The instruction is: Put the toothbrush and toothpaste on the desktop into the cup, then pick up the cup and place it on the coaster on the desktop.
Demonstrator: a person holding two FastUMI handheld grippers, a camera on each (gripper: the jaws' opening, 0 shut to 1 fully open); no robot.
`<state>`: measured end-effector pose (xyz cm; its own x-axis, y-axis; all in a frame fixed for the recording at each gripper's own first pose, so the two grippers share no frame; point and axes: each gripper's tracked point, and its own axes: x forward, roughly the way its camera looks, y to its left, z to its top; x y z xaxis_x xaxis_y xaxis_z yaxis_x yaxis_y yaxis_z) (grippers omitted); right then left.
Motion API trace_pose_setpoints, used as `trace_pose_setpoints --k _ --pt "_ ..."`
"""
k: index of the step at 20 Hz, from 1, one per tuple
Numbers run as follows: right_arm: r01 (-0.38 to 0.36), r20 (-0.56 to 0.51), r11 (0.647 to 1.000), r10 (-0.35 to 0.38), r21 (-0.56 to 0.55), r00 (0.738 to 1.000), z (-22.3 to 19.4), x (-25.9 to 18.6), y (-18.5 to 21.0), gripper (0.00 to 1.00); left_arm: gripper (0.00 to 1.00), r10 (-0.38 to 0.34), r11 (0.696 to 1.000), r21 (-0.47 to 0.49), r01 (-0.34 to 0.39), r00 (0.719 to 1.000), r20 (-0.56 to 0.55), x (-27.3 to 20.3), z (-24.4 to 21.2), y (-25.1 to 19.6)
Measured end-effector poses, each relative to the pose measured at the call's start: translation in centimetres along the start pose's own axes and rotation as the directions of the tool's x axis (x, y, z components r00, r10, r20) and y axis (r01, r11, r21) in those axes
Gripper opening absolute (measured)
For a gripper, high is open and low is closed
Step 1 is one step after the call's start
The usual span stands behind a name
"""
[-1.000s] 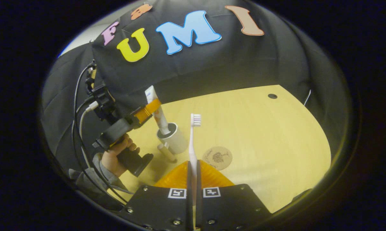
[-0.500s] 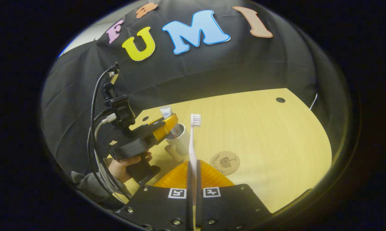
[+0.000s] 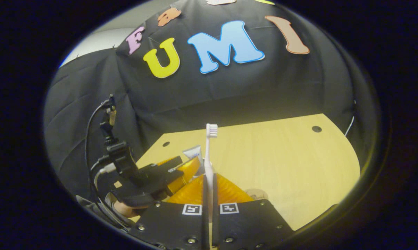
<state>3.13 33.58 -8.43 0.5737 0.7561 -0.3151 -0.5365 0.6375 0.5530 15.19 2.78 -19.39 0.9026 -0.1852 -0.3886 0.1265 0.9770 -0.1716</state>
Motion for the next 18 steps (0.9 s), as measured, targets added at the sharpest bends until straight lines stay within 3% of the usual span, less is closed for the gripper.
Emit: trace_pose_setpoints --k 2,10,18 --pt "-0.042 0.048 0.999 0.044 -0.027 0.998 1.8 1.5 1.2 0.04 0.92 0.004 1.0 0.001 -0.004 1.0 -0.013 -1.3 -0.3 0.4" --pt "-0.156 0.166 0.976 0.181 -0.151 0.969 4.6 7.8 5.5 0.04 0.94 0.013 0.996 -0.082 -0.021 0.995 -0.098 -5.8 -3.0 2.7" --pt "-0.142 0.222 0.964 0.192 -0.223 0.956 4.9 12.1 6.9 0.04 0.95 0.005 0.99 -0.14 -0.026 0.989 -0.146 -8.3 -5.2 3.8"
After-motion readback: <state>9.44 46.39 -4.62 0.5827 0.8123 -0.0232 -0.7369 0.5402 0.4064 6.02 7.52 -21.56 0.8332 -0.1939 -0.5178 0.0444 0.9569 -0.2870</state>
